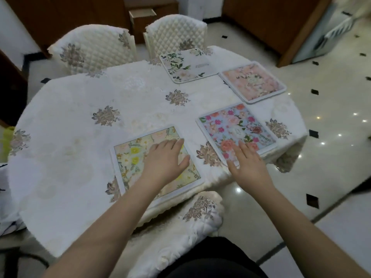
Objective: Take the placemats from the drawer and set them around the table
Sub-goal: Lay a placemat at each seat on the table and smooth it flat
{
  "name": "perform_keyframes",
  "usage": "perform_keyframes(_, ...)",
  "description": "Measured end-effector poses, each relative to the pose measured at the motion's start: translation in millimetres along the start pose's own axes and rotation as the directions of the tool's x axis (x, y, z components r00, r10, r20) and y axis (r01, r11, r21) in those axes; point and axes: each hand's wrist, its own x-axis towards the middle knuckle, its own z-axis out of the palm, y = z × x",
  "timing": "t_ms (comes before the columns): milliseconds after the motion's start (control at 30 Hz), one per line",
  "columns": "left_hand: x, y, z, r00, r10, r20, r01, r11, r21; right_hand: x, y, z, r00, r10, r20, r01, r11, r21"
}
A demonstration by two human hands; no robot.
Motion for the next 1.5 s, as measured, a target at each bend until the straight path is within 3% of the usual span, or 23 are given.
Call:
perform_keyframes(133, 28.8, 42.3, -3.8, 0.989, 0.148, 0.011, -0.148, 0.989, 0.006, -30.4, 32.2, -18.8, 0.982, 0.095, -0.165, -0.1, 0.995, -0.022)
perform_keyframes(567, 109.5, 213.0, 14.6, 0.881, 0.468, 0.076, -0.468, 0.883, -0.008, -92.8, 171.5, -34.5, 0.855, 0.464, -0.233, -0.453, 0.886, 0.102)
perform_keyframes(900, 159.1, 343.4, 34.9, 0.785, 0.607, 0.124, -0.615, 0.787, 0.045, -90.8, 267.6, -58.1, 0.751, 0.608, -0.255, -0.592, 0.792, 0.146)
perform_keyframes(1200, 195.3, 422.1, 43.9, 0.683, 0.719, 0.128, -0.727, 0.686, 0.025, -77.2, 310.9, -84.0, 0.648, 0.692, -0.319, -0.659, 0.719, 0.221)
perform_keyframes(1500, 254.8, 484.0, 48.7, 0.556, 0.828, 0.073, -0.831, 0.555, 0.033, -54.3, 355.0, -88.4, 0.582, 0.766, -0.272, -0.771, 0.627, 0.113)
